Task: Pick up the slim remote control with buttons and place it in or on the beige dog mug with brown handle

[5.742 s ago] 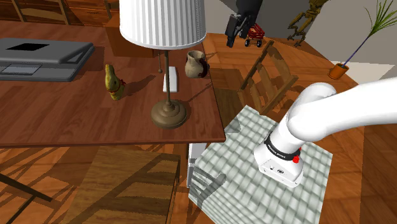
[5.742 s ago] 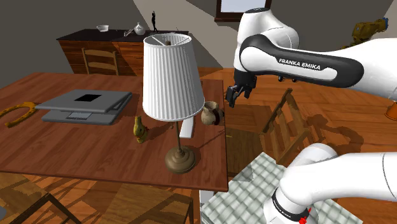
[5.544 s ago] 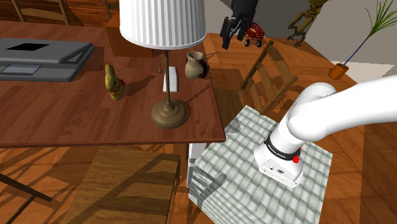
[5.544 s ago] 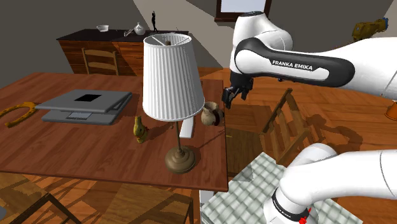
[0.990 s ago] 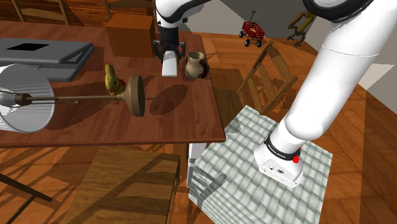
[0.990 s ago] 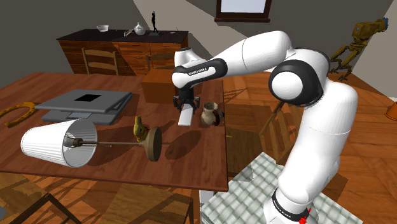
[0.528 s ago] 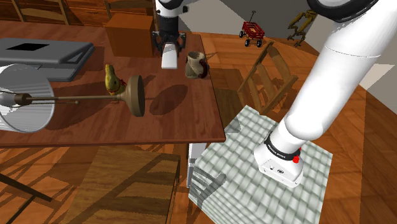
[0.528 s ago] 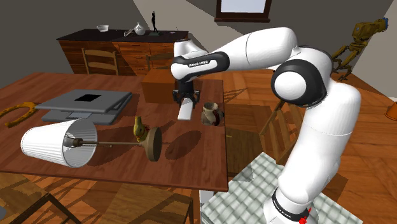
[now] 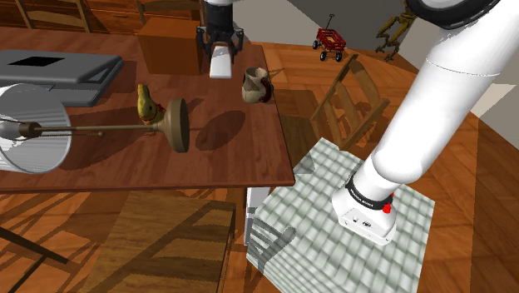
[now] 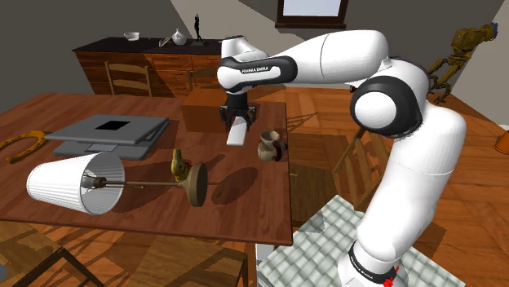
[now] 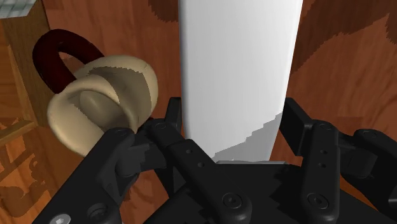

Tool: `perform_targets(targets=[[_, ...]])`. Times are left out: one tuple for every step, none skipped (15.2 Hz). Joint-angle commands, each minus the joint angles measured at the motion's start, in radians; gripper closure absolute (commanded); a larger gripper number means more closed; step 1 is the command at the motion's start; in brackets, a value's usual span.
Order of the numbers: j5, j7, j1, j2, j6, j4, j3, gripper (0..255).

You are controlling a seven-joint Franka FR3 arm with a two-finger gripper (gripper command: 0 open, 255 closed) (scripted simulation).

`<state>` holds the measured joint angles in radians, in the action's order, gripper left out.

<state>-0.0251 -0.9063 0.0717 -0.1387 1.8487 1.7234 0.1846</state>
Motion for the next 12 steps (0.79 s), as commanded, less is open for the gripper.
perform_targets(targets=[[0.001, 0.002, 0.001, 0.006, -0.025, -0.020, -0.001, 255], [0.001, 0.003, 0.001, 0.007, -0.038, -0.032, -0.001, 255], [0.002, 0.003, 0.001, 0.007, -0.052, -0.045, 0.000, 255], [0.002, 0.003, 0.001, 0.007, -0.054, -0.047, 0.000, 255], [0.007, 0.024, 0.014, 0.032, -0.047, -0.015, -0.009, 255], [0.012, 0.046, 0.026, 0.057, -0.041, 0.015, -0.018, 255], [0.016, 0.068, 0.038, 0.080, -0.035, 0.043, -0.027, 255], [0.020, 0.090, 0.050, 0.102, -0.030, 0.070, -0.036, 255], [0.023, 0.112, 0.061, 0.124, -0.026, 0.096, -0.047, 255], [0.026, 0.135, 0.072, 0.144, -0.022, 0.120, -0.057, 255], [0.028, 0.157, 0.083, 0.164, -0.019, 0.143, -0.068, 255], [0.029, 0.180, 0.094, 0.183, -0.016, 0.164, -0.080, 255]])
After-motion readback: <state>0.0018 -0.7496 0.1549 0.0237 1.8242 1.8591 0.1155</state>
